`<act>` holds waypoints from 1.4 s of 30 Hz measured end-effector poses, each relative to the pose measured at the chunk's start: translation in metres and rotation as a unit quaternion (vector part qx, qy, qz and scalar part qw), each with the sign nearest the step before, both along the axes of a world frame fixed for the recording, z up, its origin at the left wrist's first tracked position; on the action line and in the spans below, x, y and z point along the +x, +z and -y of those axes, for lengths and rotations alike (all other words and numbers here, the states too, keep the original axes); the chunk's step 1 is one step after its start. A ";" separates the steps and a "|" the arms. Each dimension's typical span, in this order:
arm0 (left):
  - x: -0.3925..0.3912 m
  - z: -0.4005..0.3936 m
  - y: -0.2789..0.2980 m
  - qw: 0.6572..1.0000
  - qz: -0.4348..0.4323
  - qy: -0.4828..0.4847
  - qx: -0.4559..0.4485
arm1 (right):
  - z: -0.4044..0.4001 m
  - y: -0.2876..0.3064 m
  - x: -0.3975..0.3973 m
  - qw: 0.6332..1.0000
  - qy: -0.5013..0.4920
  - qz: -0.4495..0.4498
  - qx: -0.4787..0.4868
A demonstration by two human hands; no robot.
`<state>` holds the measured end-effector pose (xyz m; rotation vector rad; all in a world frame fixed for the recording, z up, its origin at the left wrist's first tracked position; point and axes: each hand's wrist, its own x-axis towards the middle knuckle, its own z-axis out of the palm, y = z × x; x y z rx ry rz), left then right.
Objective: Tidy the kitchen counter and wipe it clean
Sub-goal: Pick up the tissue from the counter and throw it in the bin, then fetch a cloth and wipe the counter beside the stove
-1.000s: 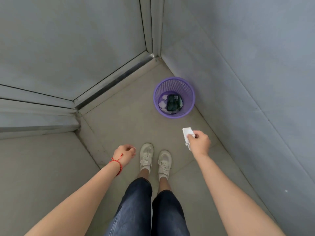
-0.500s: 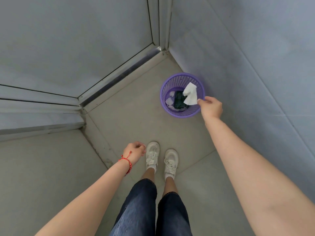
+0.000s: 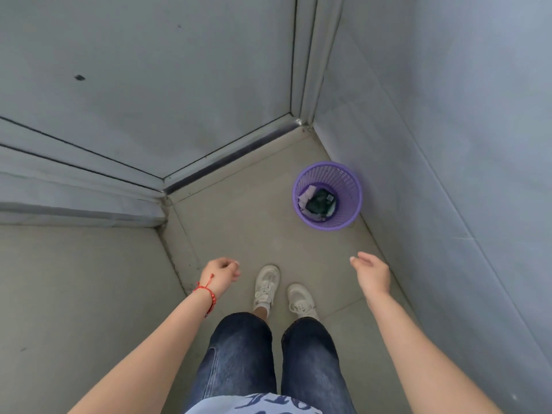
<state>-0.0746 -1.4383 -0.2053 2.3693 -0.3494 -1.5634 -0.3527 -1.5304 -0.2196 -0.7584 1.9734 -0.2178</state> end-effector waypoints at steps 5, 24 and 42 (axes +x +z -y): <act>0.002 -0.043 0.030 0.997 0.038 0.070 -0.014 | -0.024 0.017 0.005 0.996 0.088 0.020 0.028; -0.172 -0.362 0.087 0.824 0.042 0.565 -0.011 | -0.139 0.089 0.063 0.763 0.645 0.014 0.043; -0.360 -0.575 0.082 0.460 0.014 0.888 -0.022 | -0.410 0.089 0.158 0.475 0.880 0.007 -0.010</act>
